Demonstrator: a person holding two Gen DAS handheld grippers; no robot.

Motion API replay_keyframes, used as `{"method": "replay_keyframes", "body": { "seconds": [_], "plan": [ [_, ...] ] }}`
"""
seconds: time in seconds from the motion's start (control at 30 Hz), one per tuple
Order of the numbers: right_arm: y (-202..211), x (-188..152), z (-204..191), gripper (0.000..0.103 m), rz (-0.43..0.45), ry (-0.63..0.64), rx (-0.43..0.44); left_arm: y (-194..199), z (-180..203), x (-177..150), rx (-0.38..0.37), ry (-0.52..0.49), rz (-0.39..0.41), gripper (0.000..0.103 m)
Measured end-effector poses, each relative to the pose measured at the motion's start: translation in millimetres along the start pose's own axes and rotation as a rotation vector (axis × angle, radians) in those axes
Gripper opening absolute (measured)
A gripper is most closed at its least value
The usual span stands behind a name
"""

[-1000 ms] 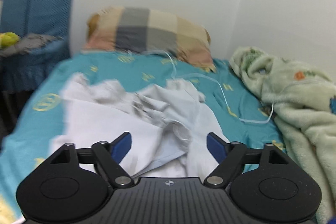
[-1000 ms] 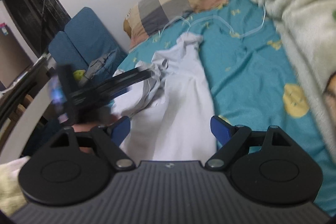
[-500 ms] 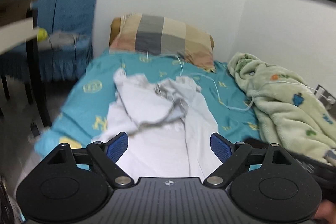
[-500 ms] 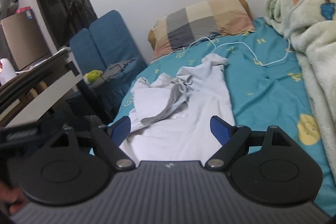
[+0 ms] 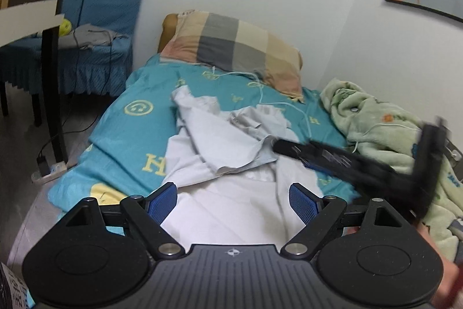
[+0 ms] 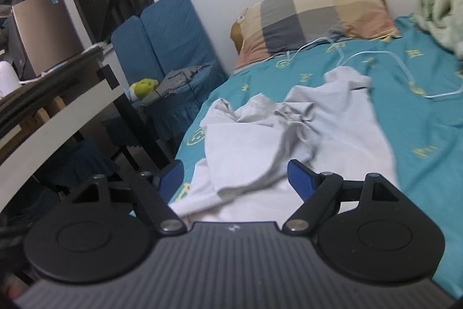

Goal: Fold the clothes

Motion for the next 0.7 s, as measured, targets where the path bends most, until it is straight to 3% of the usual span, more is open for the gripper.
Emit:
{"method": "replay_keyframes", "body": {
  "seconds": [0.13,0.2,0.43,0.47,0.5,0.6,0.7],
  "plan": [
    [-51,6,-18,0.08,-0.047,0.09,-0.002,-7,-14,2,-0.01,0.035,-0.006,0.087],
    [-73,4,-28,0.072,-0.072,0.139,-0.007,-8,-21,3,-0.009,0.048,-0.003,0.087],
    [-123,-15,-40,0.067,-0.169,0.293,-0.123,-15,-41,4,-0.026,0.116,-0.018,0.087],
    [-126,-17,-38,0.049,-0.181,0.309,-0.143,-15,-43,4,-0.033,0.126,-0.019,0.087],
    [-127,-18,-36,0.024,-0.186,0.319,-0.163,-15,-44,4,-0.04,0.136,-0.02,0.087],
    [-129,-16,-30,0.006,-0.195,0.342,-0.222,-12,-45,4,-0.053,0.152,-0.018,0.087],
    [-119,9,-24,0.005,-0.133,0.314,-0.24,-9,-44,3,-0.065,0.165,-0.016,0.087]
  ]
}}
Point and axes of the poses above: each gripper's, at about its wrist camera, not at the fingertips, and y roughly against the way its jaws point, z to its right, x to its top, the point moved 7 cm from there along -y, roughly the way its jaws point, and after that the axes turned 6 degrees about -z, right-handed, at the moved point
